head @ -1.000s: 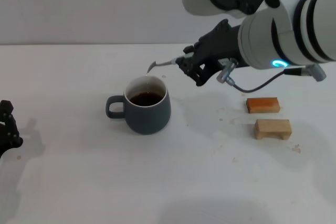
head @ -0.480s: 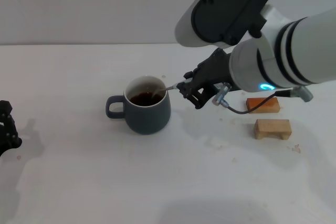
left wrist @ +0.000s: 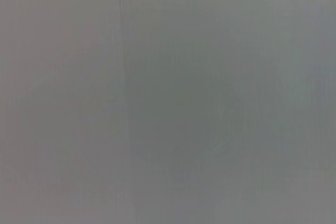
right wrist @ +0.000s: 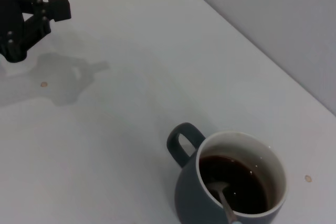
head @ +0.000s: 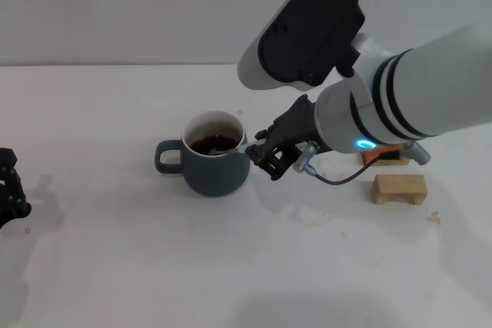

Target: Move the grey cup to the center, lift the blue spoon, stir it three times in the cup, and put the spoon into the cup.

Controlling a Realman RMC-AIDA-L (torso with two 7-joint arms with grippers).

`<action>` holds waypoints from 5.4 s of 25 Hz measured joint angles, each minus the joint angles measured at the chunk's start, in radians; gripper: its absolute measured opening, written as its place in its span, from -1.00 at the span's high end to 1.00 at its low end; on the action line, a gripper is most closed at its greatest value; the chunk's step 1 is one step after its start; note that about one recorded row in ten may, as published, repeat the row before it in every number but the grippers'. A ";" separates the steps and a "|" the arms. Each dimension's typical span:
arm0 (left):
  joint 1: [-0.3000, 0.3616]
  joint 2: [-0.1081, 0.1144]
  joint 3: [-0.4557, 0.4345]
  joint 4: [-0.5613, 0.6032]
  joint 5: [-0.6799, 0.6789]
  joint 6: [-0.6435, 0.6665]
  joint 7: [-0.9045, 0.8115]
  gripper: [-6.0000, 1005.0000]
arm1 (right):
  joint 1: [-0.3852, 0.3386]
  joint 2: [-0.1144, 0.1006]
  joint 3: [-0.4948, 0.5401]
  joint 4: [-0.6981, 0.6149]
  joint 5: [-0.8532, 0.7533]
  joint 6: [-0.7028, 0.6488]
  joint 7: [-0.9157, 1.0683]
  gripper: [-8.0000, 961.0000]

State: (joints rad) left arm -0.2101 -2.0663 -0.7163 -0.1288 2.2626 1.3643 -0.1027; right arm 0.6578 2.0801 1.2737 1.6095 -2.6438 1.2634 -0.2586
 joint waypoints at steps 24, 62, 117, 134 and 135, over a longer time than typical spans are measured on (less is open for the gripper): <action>0.006 0.000 0.001 0.004 0.000 -0.001 0.000 0.99 | 0.046 -0.004 0.018 -0.138 -0.009 -0.132 -0.028 0.65; 0.008 0.002 0.005 0.004 0.000 -0.001 0.000 0.99 | 0.064 -0.005 -0.011 -0.188 -0.026 -0.197 -0.031 0.65; 0.009 0.000 0.006 0.000 0.000 -0.001 0.000 0.99 | 0.045 -0.001 -0.046 -0.197 -0.034 -0.205 -0.045 0.65; 0.009 0.000 0.006 0.001 0.000 -0.001 0.000 0.99 | 0.077 0.000 -0.072 -0.237 -0.017 -0.363 -0.048 0.65; 0.009 0.000 0.006 0.002 0.000 -0.001 0.000 0.99 | 0.076 -0.001 -0.069 -0.244 -0.017 -0.377 -0.051 0.65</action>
State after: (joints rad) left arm -0.2009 -2.0663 -0.7102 -0.1266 2.2626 1.3637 -0.1027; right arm 0.7341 2.0793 1.2044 1.3655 -2.6606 0.8866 -0.3091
